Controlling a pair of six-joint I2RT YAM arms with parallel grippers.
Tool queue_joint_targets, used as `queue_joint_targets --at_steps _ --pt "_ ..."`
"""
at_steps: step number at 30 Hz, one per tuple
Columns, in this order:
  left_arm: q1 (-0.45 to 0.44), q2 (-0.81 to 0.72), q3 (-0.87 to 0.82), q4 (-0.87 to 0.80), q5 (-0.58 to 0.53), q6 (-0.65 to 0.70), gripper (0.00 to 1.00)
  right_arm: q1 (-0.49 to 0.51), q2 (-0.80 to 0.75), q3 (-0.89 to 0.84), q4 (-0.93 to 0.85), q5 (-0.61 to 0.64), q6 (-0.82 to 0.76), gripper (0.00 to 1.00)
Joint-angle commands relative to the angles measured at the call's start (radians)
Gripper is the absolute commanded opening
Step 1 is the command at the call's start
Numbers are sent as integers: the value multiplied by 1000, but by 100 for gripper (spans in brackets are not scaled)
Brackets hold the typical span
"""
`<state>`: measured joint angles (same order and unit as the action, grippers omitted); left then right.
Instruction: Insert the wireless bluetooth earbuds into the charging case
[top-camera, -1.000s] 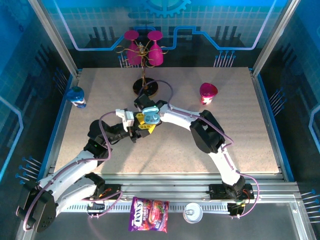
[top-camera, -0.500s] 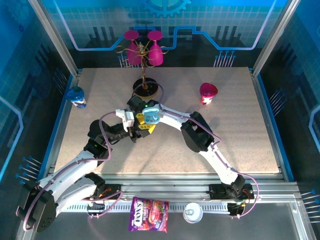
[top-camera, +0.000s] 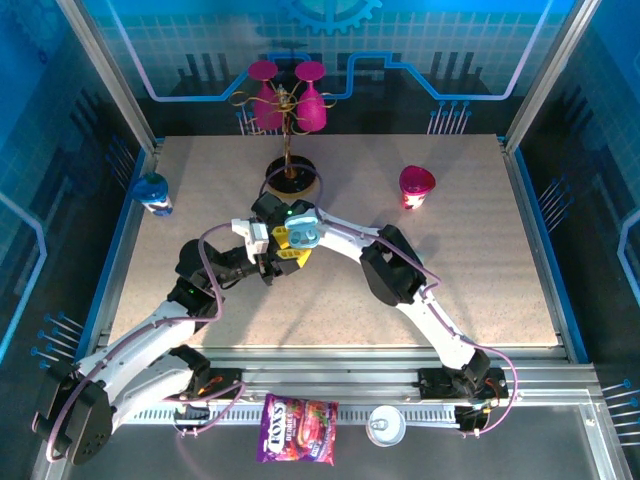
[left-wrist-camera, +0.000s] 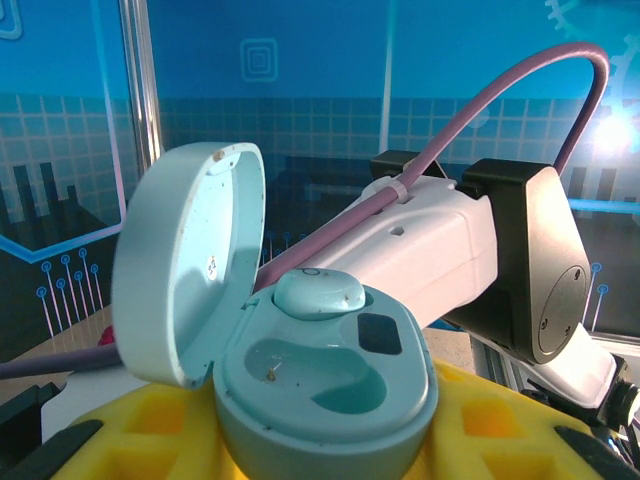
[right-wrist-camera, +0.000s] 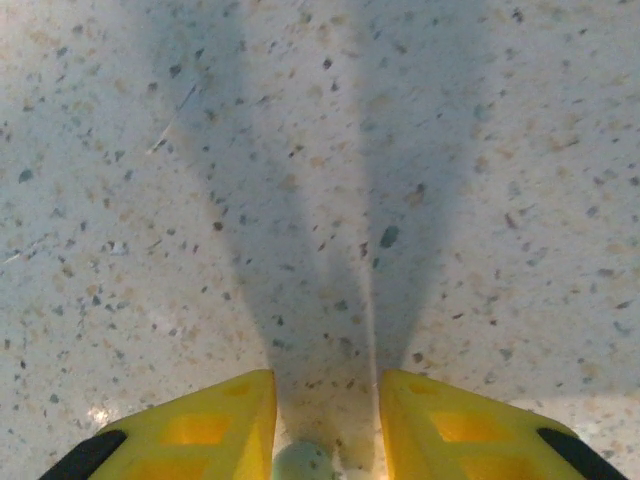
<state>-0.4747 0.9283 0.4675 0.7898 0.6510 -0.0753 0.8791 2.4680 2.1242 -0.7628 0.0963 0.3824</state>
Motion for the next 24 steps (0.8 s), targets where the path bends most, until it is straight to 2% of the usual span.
queue_joint_targets --at_steps 1,9,19,24 --pt "-8 -11 20 14 12 20 34 28 11 23 -44 -21 -48 34" --pt "-8 -9 17 18 12 16 34 35 22 35 -73 -19 -79 34" --pt "-10 -8 17 19 10 18 34 32 32 48 -99 5 -81 22" --pt "-9 -8 14 20 3 19 34 27 -5 27 -86 1 -70 21"
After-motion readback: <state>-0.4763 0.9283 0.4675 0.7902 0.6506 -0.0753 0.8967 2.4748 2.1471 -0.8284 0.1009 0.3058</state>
